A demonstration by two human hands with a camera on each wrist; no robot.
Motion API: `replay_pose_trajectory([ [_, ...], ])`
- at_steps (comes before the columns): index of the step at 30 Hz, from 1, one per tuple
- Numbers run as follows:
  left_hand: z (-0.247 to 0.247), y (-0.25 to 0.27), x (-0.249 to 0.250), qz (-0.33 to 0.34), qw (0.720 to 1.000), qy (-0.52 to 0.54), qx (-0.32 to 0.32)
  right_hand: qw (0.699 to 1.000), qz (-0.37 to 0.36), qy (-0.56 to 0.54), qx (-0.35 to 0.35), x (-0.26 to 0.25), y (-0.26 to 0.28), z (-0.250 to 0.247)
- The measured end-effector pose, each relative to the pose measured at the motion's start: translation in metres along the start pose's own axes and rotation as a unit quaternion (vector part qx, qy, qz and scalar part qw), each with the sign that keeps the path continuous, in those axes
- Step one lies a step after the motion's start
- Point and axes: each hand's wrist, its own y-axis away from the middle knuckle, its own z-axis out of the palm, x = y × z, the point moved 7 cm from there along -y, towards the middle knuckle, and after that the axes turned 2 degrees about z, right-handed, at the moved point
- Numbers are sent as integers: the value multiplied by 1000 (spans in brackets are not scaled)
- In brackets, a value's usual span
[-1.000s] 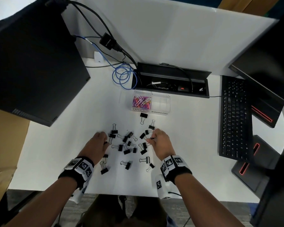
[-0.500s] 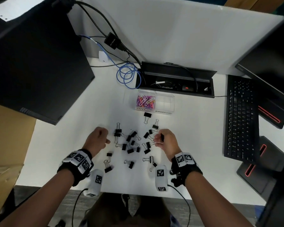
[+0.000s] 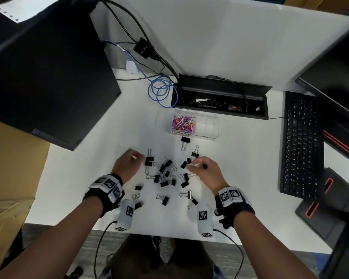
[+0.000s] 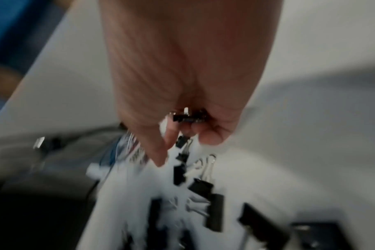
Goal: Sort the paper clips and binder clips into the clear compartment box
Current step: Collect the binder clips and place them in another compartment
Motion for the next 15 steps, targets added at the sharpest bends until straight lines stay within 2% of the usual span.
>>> replay_pose_trajectory([
  [2,6,1,10,76,989,-130,9,991,-73,115,14,-7,-3,7],
  [5,20,0,17,137,974,-182,20,970,-127,206,35,-13,-7,19],
  [9,27,-2,19,135,970,-201,23,965,-123,226,45,-11,-9,24],
  [12,25,1,22,123,974,-184,40,980,-114,155,44,-8,-4,20],
  [14,25,1,32,99,980,-171,25,993,-58,82,62,-5,-4,13],
  [15,29,0,41,84,986,-145,-2,997,-17,24,71,-4,-5,8],
])
